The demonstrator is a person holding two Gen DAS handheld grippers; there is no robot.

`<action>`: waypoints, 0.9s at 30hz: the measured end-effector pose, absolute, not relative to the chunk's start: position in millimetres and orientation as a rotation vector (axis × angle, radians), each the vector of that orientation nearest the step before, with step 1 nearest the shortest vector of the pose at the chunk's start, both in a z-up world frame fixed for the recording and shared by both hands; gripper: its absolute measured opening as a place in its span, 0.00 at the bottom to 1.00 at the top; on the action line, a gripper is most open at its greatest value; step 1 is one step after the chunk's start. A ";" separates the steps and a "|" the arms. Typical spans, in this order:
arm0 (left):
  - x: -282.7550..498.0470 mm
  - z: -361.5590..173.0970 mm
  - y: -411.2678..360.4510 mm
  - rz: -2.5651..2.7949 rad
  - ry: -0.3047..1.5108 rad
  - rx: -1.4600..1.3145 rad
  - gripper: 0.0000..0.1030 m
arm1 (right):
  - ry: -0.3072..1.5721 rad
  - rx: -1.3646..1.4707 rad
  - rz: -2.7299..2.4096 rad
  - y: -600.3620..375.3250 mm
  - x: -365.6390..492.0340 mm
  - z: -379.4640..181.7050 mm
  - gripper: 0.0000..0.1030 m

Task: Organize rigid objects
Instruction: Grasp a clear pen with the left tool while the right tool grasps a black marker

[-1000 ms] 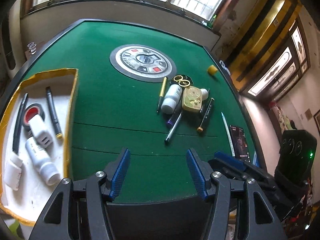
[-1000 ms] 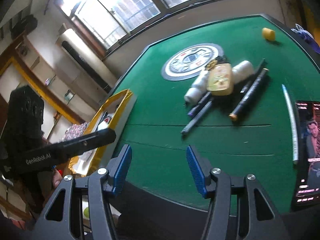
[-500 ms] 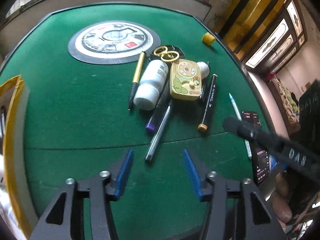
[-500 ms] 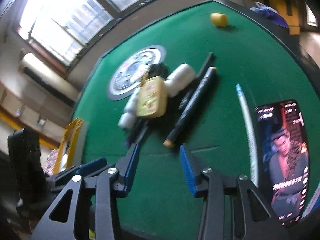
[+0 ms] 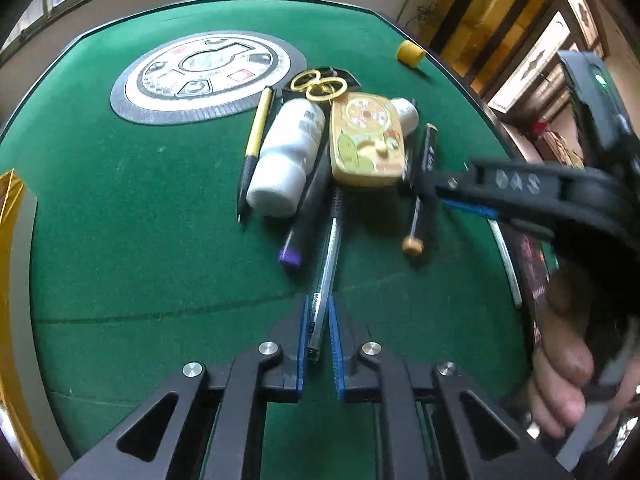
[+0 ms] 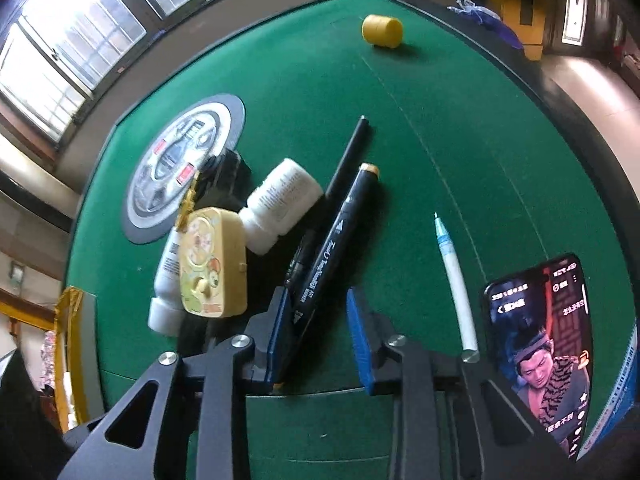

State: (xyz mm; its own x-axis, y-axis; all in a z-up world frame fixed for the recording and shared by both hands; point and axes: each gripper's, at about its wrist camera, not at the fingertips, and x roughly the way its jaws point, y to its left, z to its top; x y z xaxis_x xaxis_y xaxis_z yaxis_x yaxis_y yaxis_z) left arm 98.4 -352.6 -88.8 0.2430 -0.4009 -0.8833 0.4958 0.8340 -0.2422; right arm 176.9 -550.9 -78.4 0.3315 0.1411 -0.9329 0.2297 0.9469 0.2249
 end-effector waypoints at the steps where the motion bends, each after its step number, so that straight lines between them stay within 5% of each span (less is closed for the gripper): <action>1: 94.4 -89.1 -348.6 -0.624 1.184 0.093 0.08 | 1.240 0.338 -0.063 -550.2 174.4 -78.4 0.25; 3: 86.0 -87.7 -337.6 -0.635 1.199 0.089 0.08 | 1.245 0.318 -0.069 -545.9 173.2 -79.2 0.17; 14: 50.8 -86.3 -289.2 -0.592 1.229 0.078 0.10 | 1.271 0.258 -0.007 -518.1 117.5 -72.4 0.16; 20: 53.7 -76.6 -302.2 -0.605 1.181 0.105 0.41 | 1.283 0.200 0.026 -494.4 82.4 -71.9 0.16; 27: 70.9 -81.2 -329.3 -0.620 1.174 0.130 0.35 | 1.226 0.280 0.057 -504.7 84.2 -67.7 0.28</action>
